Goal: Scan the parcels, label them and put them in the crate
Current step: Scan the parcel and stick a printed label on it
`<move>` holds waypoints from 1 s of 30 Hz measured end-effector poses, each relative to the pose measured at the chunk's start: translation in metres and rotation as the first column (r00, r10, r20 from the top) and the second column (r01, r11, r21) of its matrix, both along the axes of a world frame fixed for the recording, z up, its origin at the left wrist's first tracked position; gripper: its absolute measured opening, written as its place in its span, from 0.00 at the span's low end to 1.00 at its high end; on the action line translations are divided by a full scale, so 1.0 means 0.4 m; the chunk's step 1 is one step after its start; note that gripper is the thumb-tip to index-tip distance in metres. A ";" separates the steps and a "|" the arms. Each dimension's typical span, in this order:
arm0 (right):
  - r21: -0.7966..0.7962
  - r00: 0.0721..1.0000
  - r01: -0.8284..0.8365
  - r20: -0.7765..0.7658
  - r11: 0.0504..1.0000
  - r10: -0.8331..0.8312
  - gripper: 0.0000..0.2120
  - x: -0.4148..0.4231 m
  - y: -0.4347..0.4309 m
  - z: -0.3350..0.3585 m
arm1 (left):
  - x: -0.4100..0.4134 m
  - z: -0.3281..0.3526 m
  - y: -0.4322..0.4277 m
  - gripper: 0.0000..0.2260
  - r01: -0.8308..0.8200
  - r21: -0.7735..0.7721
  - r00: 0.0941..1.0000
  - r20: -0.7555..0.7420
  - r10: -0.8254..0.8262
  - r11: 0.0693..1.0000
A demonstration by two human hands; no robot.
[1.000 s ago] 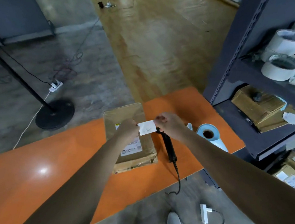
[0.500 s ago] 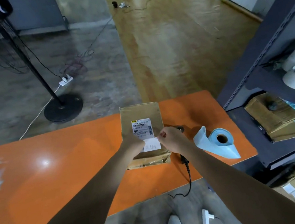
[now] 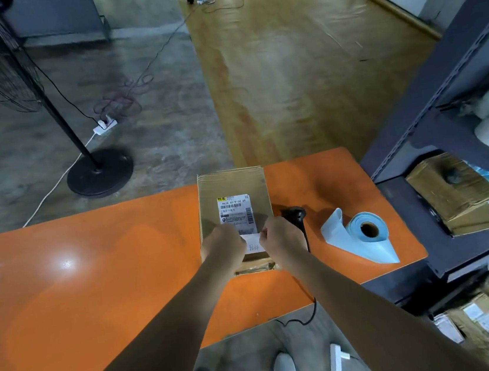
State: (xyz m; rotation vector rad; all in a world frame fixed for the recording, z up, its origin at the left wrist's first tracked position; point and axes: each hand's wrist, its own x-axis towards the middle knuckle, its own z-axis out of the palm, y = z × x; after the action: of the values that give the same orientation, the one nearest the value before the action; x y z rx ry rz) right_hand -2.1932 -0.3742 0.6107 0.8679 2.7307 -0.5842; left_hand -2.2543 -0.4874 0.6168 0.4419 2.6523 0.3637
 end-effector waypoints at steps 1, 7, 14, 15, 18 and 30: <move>0.007 1.000 0.002 0.002 1.000 -0.002 0.08 -0.001 -0.003 -0.001 | 0.002 -0.002 -0.001 0.08 0.007 0.000 1.000 -0.013 -0.007 1.000; 0.027 1.000 -0.019 -0.018 0.999 0.020 0.09 0.001 0.002 -0.011 | 0.005 -0.002 0.004 0.07 -0.007 -0.004 1.000 -0.008 0.007 1.000; -0.123 0.980 0.079 -0.171 0.989 -0.100 0.10 0.017 0.002 -0.025 | -0.027 0.009 -0.019 0.17 -0.095 0.012 0.994 0.056 0.094 0.995; -0.160 0.972 0.097 -0.198 0.982 -0.128 0.13 0.020 0.003 -0.026 | -0.023 0.007 -0.019 0.17 -0.086 0.003 0.996 0.022 0.086 0.996; -0.217 0.957 0.108 -0.242 0.970 -0.160 0.17 0.023 0.012 -0.030 | -0.011 0.002 -0.022 0.16 -0.053 0.000 0.998 -0.036 0.053 0.999; -0.428 0.908 0.106 -0.327 0.898 -0.263 0.15 0.045 0.058 -0.075 | 0.038 -0.025 -0.098 0.28 -0.240 0.204 0.950 -0.151 0.273 0.949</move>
State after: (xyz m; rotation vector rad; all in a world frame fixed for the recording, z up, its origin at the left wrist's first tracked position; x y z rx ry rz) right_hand -2.1752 -0.3511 0.5806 0.9983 2.6912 -1.4341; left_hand -2.2391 -0.5265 0.6068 0.1876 2.8707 0.6838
